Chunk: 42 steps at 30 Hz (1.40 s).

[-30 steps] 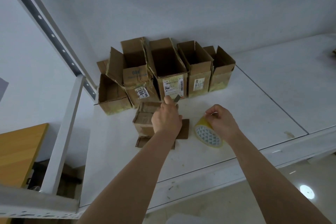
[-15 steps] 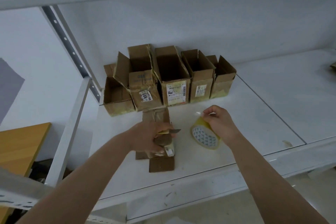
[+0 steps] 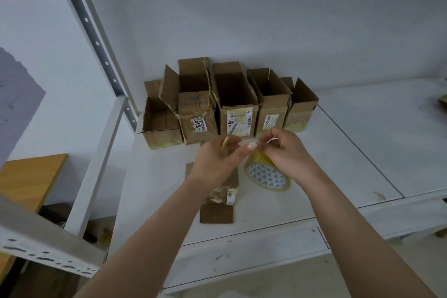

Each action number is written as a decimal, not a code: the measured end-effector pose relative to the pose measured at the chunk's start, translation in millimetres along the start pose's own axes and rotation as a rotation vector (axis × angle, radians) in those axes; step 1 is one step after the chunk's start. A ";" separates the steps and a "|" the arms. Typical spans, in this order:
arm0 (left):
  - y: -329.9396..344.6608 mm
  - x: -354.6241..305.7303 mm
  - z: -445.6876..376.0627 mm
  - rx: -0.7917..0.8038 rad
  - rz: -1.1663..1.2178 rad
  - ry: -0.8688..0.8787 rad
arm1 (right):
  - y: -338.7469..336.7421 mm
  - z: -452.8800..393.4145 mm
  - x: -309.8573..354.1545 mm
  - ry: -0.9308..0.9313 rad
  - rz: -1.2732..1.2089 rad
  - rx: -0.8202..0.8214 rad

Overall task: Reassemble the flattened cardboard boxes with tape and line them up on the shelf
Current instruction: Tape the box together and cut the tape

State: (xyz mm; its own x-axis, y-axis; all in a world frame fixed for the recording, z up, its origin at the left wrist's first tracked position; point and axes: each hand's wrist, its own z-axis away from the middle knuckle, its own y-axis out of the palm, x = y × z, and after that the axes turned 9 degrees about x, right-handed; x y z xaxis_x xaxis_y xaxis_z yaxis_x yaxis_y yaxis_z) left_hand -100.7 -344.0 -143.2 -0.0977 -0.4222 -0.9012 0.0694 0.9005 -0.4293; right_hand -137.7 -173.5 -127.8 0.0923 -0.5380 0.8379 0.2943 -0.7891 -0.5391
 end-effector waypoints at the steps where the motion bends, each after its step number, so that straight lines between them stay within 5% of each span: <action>1: 4.3 -4.5 -0.2 0.001 -0.005 0.003 | 0.1 2.0 4.3 -0.020 0.014 0.012; 17: -26.7 -11.6 22.7 -0.177 -0.006 -0.051 | -12.9 23.9 27.0 -0.067 -0.345 0.255; 25: -31.3 -6.4 34.7 -0.272 -0.029 -0.067 | -15.7 21.0 37.4 -0.057 -0.171 0.320; 33: -56.7 27.7 50.8 -0.369 -0.024 -0.162 | -23.8 23.3 18.7 0.041 -0.173 0.212; 42: -38.3 62.5 57.6 -0.339 -0.095 -0.306 | 2.6 11.5 -18.2 0.128 0.178 0.132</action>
State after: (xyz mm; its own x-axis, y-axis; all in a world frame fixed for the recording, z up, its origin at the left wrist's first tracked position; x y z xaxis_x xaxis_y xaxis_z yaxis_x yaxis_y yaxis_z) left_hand -52.2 -411.0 -186.5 0.2134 -0.4698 -0.8566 -0.2594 0.8181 -0.5132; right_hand -127.6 -162.4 -143.5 0.0355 -0.7049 0.7085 0.4069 -0.6373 -0.6544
